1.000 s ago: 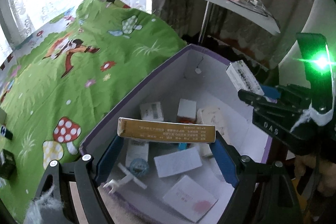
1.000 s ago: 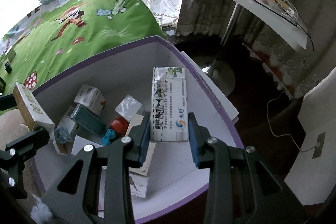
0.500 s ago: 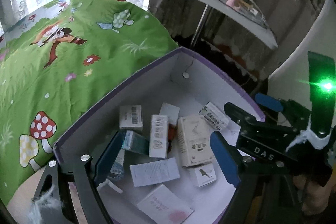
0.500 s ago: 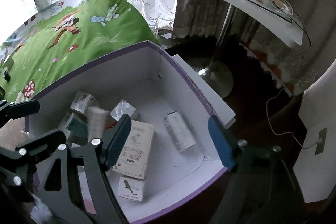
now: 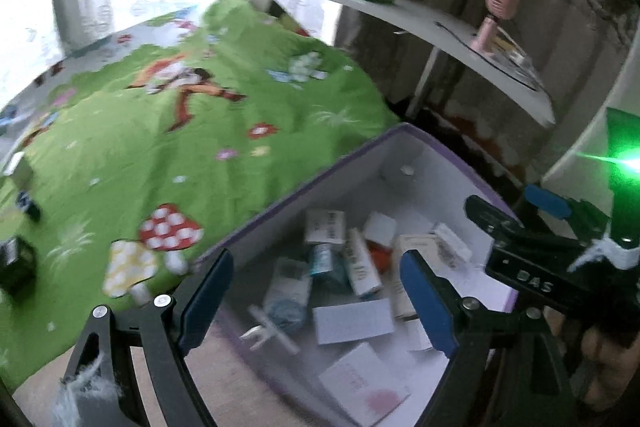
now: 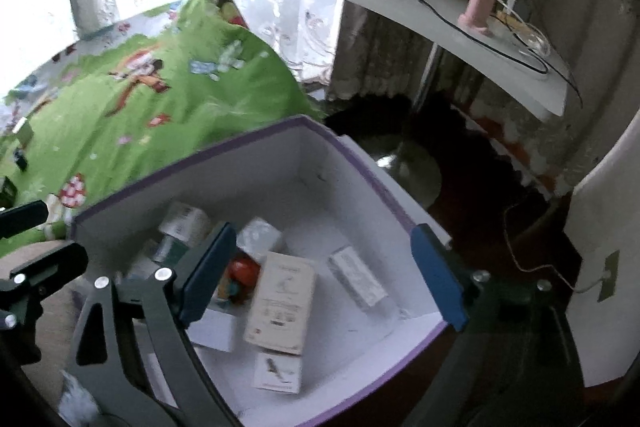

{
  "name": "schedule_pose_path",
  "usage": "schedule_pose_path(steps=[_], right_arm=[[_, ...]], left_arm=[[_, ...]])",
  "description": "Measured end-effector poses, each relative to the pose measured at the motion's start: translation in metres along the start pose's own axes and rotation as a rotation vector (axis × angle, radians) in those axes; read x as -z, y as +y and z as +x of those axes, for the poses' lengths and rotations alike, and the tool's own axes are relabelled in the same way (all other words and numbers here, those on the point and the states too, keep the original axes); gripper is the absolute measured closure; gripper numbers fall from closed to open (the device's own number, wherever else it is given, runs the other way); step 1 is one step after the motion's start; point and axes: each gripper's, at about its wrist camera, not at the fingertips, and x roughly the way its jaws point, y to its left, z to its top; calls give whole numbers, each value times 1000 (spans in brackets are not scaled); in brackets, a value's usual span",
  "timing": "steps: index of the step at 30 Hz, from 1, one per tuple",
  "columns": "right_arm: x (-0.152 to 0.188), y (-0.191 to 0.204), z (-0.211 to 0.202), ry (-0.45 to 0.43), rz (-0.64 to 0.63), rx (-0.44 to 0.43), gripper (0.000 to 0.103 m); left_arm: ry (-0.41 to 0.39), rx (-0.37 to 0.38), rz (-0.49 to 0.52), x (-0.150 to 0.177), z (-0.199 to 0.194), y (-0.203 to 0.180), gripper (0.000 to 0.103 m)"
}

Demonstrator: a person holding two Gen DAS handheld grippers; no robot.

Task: Organize rigid objects
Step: 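Move both grippers back from the storage box toward the pile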

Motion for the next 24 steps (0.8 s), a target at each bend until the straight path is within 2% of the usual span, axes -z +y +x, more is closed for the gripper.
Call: schedule_pose_path(steps=[8,15,19,24], right_arm=[[0,31,-12,-31,-12,-132,12],[0,56,-16,-8,-34,-186,12],[-2,75,-18,-2,-83,-188,12],[-2,95,-23,3,-111,-231,12]], left_arm=[[-32,-100,-110,16,-28,48,17],[-67,-236,-202,33,-53,91,17],[-73,-300,-254,41,-62,111,17],[-69,-398,-343,52,-72,138,17]])
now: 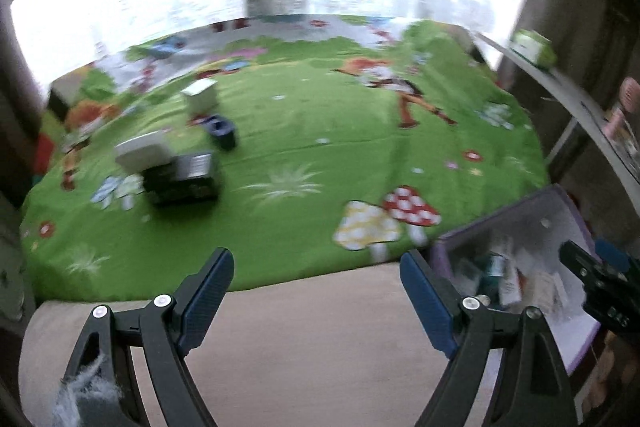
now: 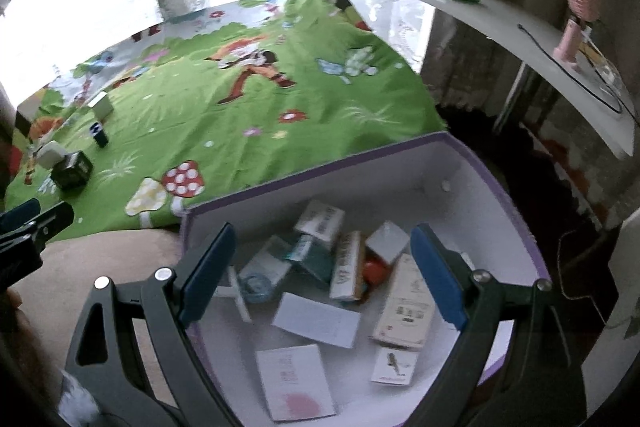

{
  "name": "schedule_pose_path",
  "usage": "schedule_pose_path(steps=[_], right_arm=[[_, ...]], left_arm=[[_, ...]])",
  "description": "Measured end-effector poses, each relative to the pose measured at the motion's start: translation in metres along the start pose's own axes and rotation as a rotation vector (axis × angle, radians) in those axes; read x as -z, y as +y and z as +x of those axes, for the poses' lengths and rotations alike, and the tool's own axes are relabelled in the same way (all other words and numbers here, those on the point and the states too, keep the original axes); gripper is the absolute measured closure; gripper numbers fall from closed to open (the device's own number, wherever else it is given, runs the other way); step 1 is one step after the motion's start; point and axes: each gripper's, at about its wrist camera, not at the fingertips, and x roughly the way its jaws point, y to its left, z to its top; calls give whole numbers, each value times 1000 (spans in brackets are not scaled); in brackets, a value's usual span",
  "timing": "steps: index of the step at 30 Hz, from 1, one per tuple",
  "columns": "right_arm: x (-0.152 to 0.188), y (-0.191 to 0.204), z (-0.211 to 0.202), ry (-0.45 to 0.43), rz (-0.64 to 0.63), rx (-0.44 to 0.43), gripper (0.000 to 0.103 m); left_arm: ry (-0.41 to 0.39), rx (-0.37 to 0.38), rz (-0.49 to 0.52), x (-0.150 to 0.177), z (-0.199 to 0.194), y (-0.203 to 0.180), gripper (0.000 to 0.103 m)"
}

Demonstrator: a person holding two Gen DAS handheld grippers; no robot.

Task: Organize rigid objects
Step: 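Move both grippers back from the storage box toward the pile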

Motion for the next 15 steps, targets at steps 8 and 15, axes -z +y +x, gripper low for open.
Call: schedule_pose_path(steps=[8,15], right_arm=[[-2,30,3,8,-48,-57,12],[-2,53,6,17,-82,-96,12]], left_arm=[[5,-120,-138,5,-2,50,17],[8,-193,-216,10,-3,86,17]])
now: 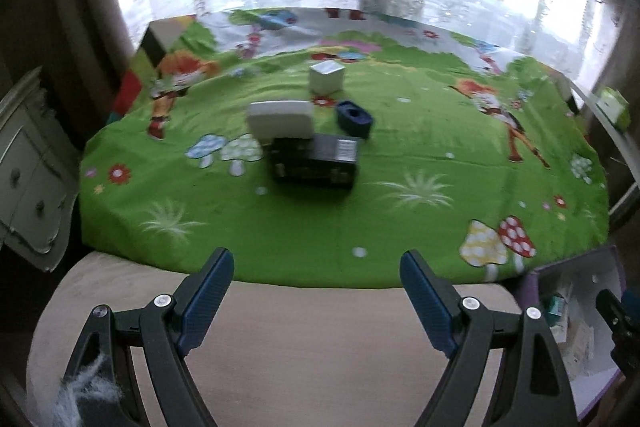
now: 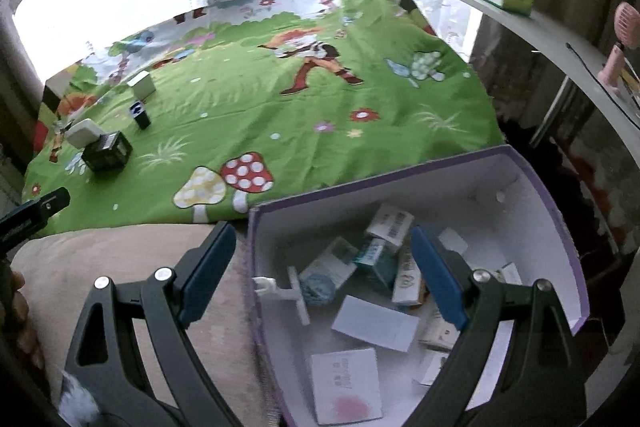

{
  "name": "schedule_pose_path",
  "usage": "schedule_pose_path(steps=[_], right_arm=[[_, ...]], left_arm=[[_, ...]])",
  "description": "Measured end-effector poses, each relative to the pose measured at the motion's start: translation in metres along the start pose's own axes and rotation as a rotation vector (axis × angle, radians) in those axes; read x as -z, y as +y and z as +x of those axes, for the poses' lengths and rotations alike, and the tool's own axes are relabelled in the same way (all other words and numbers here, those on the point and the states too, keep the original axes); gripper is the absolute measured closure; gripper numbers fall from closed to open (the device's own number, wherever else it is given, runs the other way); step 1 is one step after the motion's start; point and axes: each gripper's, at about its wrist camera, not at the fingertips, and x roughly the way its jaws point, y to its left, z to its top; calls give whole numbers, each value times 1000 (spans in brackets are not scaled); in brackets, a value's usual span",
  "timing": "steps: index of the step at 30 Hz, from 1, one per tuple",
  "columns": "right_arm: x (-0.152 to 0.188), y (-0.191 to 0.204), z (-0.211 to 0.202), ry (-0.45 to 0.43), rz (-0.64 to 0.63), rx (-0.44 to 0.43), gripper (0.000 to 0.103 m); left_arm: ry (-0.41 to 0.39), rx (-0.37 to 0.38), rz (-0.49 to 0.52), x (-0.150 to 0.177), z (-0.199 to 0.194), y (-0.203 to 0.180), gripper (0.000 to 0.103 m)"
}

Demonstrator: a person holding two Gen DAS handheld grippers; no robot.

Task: Organize rigid objects
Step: 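Move both grippers back from the storage box toward the pile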

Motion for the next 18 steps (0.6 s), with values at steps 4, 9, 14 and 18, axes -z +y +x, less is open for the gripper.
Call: schedule_pose_path(steps=[4,9,14,18], right_arm=[[-3,16,4,5,-24,-30,12],[-6,36,9,11,-56,-65,12],[-9,53,15,20,-77,-100,12],[-11,69,21,34,-94,-131,12]], left_arm=[[5,-40,-22,-1,5,16,17],[5,-94,-42,-2,9,35,17],[18,-130,-49,-2,15,49,17],[28,-159,-46,-2,20,57,17]])
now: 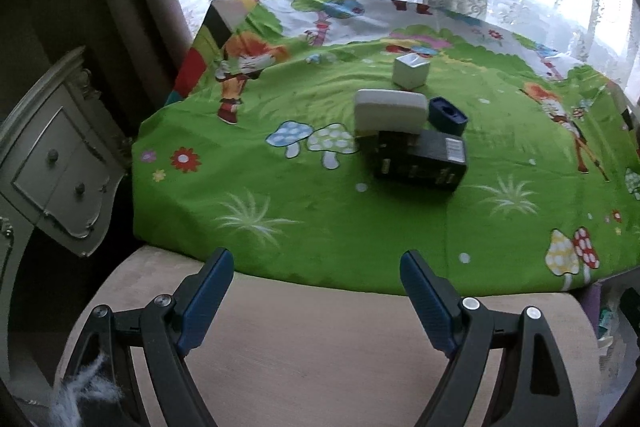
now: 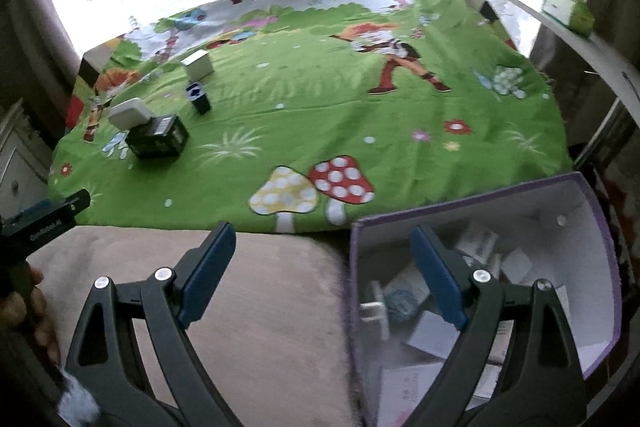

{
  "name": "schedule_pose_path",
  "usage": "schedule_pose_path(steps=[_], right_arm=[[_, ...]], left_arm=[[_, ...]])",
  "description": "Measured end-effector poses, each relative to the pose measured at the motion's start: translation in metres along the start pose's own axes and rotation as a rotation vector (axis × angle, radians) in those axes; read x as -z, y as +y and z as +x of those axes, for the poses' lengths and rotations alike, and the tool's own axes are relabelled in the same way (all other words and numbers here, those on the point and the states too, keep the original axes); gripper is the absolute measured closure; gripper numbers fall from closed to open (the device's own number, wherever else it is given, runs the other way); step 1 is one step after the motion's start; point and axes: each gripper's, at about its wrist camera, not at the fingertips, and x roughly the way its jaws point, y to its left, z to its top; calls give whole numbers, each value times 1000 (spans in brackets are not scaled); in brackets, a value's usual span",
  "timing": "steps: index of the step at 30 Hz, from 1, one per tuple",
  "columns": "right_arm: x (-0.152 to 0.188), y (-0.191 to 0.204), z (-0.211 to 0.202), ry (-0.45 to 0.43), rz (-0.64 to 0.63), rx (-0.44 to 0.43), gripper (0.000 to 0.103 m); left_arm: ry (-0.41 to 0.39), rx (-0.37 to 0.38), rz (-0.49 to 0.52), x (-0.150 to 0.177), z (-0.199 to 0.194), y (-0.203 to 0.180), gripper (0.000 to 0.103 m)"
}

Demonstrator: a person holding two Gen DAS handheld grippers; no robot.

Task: Organize rigid objects
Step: 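Move both grippers back from the storage box toward the pile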

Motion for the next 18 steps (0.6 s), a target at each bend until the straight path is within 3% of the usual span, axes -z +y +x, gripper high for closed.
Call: schedule_pose_path(steps=[18], right_arm=[[-19,64,33,45,-87,-119,12]], left_arm=[[58,-38,32,-10,25,9,17]])
